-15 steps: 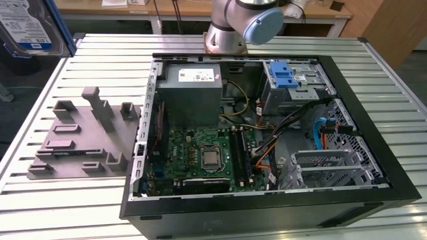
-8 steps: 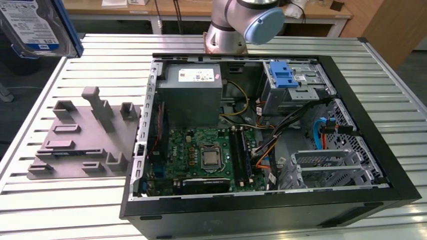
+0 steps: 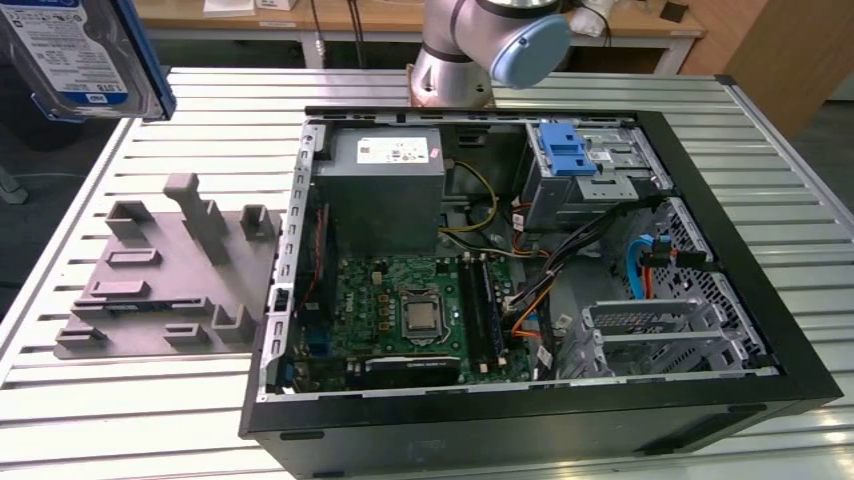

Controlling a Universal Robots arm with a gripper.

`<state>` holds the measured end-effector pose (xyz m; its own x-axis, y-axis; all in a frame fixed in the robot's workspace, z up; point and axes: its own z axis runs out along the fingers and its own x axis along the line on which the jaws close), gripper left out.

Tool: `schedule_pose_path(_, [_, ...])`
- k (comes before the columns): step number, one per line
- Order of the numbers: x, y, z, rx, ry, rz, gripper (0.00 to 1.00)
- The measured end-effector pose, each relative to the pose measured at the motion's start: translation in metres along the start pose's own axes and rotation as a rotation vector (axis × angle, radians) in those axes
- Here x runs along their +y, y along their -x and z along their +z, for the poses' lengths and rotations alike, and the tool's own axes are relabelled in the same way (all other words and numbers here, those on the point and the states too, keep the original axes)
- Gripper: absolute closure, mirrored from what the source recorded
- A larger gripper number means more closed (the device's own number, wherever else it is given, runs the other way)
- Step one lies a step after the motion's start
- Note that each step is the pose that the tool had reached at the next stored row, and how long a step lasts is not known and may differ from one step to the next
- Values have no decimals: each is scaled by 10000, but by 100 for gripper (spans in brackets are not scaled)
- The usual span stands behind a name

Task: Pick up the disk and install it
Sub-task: 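Pick up the disk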

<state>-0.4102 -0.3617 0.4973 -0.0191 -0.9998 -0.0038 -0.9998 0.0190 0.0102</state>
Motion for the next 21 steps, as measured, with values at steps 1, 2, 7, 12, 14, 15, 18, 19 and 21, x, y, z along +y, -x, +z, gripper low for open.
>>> schedule_pose_path(1, [-5, -15, 0, 0, 0, -1, 64])
schedule_pose_path(2, [-11, -30, 0, 0, 1, 0, 64])
schedule_pose_path(7, [-61, -81, -1, 0, 12, 0, 64])
schedule_pose_path(12, [-140, -125, -2, -2, 28, 0, 64])
schedule_pose_path(14, [-177, -141, -2, -2, 36, 0, 64])
schedule_pose_path(15, [-196, -149, -2, -3, 39, 0, 64])
schedule_pose_path(18, [-254, -171, -3, -3, 51, 0, 64])
schedule_pose_path(19, [-277, -178, -3, -3, 56, 0, 64])
schedule_pose_path(21, [-318, -190, -4, -2, 66, 0, 64])
